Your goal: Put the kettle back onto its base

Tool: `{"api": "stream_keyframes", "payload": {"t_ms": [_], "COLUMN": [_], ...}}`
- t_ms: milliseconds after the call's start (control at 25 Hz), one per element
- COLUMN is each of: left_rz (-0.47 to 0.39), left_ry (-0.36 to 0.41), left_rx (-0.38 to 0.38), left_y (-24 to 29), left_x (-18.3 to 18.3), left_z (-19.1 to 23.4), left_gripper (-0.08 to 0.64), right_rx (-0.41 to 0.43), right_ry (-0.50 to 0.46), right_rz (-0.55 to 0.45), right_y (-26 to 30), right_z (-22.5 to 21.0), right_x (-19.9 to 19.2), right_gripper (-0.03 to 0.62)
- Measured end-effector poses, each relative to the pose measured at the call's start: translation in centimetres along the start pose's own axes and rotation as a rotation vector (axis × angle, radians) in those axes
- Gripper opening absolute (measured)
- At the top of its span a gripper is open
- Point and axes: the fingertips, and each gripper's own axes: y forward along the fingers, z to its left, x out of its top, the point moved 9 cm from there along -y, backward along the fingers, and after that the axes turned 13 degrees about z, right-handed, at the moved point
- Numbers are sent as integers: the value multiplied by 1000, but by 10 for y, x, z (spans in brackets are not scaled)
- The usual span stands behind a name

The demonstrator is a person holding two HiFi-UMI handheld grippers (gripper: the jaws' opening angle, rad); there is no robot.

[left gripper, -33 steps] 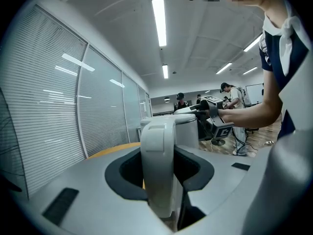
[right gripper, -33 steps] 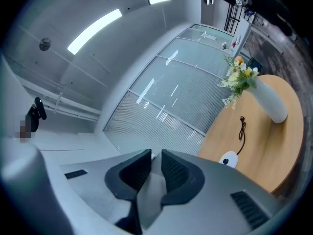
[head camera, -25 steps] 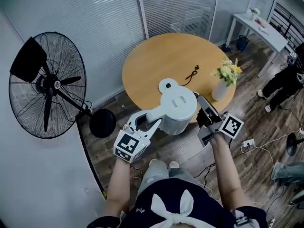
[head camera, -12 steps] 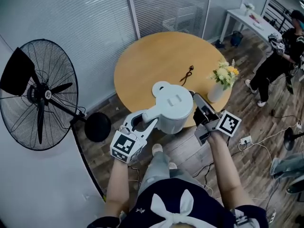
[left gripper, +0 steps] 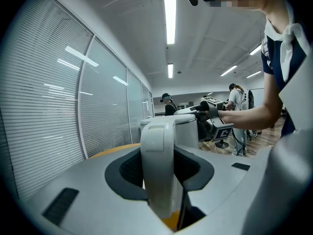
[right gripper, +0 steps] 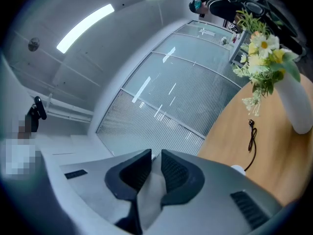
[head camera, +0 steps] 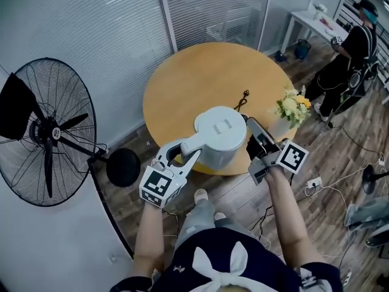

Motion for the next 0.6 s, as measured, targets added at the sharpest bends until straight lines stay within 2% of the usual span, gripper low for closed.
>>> {"api": "stream_keyframes", "payload": {"t_ms": [600], "left_rz": [-6], "left_ry": [19], "left_rx": [-8], "left_y": [26], "left_x": [12], "left_z": [68], "left_gripper": [155], "right_rx": [3], "right_ry": [-5], "right_rz": [-23], "right_y": [58], "right_z": [-20], "right_x": [31], "right_gripper": [54]}}
